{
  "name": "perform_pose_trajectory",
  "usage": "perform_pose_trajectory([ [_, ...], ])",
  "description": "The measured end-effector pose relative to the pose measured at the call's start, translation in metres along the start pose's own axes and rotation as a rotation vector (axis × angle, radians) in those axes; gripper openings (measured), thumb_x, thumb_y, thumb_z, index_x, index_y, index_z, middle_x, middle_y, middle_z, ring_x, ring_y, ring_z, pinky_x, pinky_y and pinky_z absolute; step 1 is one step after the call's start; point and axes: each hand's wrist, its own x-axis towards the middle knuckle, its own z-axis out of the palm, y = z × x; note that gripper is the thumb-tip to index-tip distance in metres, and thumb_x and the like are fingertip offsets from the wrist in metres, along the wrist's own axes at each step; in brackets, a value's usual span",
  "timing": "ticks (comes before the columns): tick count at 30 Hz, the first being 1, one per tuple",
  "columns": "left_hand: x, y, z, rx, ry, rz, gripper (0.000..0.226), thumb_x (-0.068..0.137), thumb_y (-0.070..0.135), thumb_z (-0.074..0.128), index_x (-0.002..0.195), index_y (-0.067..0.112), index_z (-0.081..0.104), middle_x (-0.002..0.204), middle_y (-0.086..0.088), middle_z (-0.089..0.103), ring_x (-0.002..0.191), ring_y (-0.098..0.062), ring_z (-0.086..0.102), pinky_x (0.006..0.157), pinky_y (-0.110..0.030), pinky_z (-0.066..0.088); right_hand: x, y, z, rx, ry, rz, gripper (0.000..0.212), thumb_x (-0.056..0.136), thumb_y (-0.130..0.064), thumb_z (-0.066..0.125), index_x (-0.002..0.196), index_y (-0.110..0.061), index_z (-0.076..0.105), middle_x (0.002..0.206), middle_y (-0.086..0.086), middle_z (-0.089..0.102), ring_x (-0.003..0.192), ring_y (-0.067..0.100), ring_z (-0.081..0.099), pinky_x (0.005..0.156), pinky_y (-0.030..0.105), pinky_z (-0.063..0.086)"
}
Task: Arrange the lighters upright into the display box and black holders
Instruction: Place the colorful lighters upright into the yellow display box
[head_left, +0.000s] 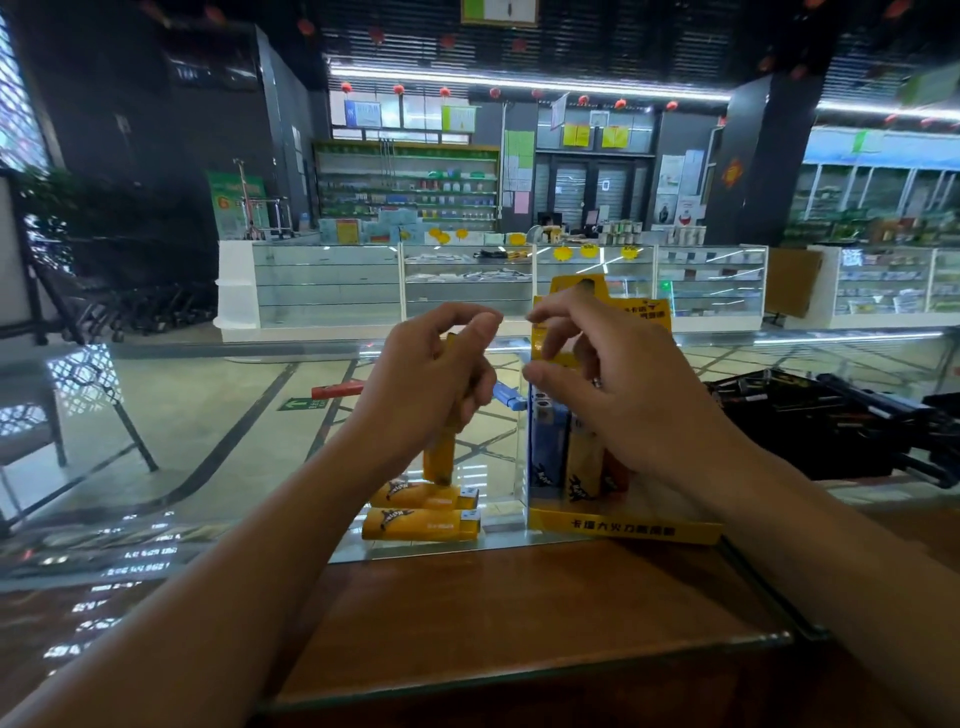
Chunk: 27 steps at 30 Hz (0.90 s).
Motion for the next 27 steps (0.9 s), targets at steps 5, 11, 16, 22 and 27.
perform_pose_trajectory([
  [5,-0.003,0.004,-0.001,-0.168,-0.018,0.014,0.045,0.092,0.051,0.043,0.11,0.018,0.065,0.059,-0.011,0.062,0.043,-0.022,0.053,0.044,-0.028,0.044,0.023,-0.017,0.011,0.057,-0.049,-0.052,0.032,0.095,-0.038,0.062,0.125,-0.027,0.058,0.079,-0.018,0.057,0.065,-0.001,0.055,0.06,0.009,0.033],
  [11,-0.002,0.008,-0.003,-0.222,0.005,0.062,0.059,0.091,0.055,0.04,0.108,0.004,0.066,0.053,-0.009,0.057,0.039,-0.02,0.053,0.041,-0.027,0.044,0.028,-0.023,0.017,0.087,-0.054,-0.088,0.021,0.092,-0.027,0.069,0.111,-0.023,0.064,0.086,-0.02,0.056,0.079,-0.017,0.049,0.069,0.001,0.03],
  [16,-0.004,0.012,-0.003,-0.294,-0.031,-0.004,0.062,0.094,0.054,0.03,0.11,0.006,0.065,0.063,-0.016,0.066,0.044,-0.025,0.058,0.04,-0.024,0.04,0.025,-0.013,0.011,0.27,-0.036,0.022,0.011,0.09,-0.028,0.069,0.098,-0.029,0.062,0.082,-0.022,0.062,0.066,0.007,0.055,0.06,0.016,0.044],
  [22,0.0,0.008,-0.005,-0.339,-0.021,-0.177,0.057,0.096,0.058,0.036,0.114,0.009,0.058,0.08,-0.019,0.068,0.048,-0.023,0.051,0.044,-0.023,0.028,0.025,0.007,-0.003,0.335,0.232,0.051,0.014,0.089,-0.027,0.071,0.094,-0.032,0.059,0.074,0.006,0.06,0.066,0.027,0.059,0.061,0.051,0.054],
  [27,0.001,0.011,-0.005,-0.298,-0.023,-0.179,0.027,0.1,0.027,0.052,0.119,0.013,0.064,0.083,-0.009,0.067,0.056,-0.012,0.056,0.043,-0.026,0.035,0.018,0.003,0.006,-0.002,0.184,-0.298,0.018,0.082,-0.027,0.07,0.096,-0.021,0.061,0.108,-0.007,0.051,0.087,0.0,0.049,0.065,0.013,0.043],
])
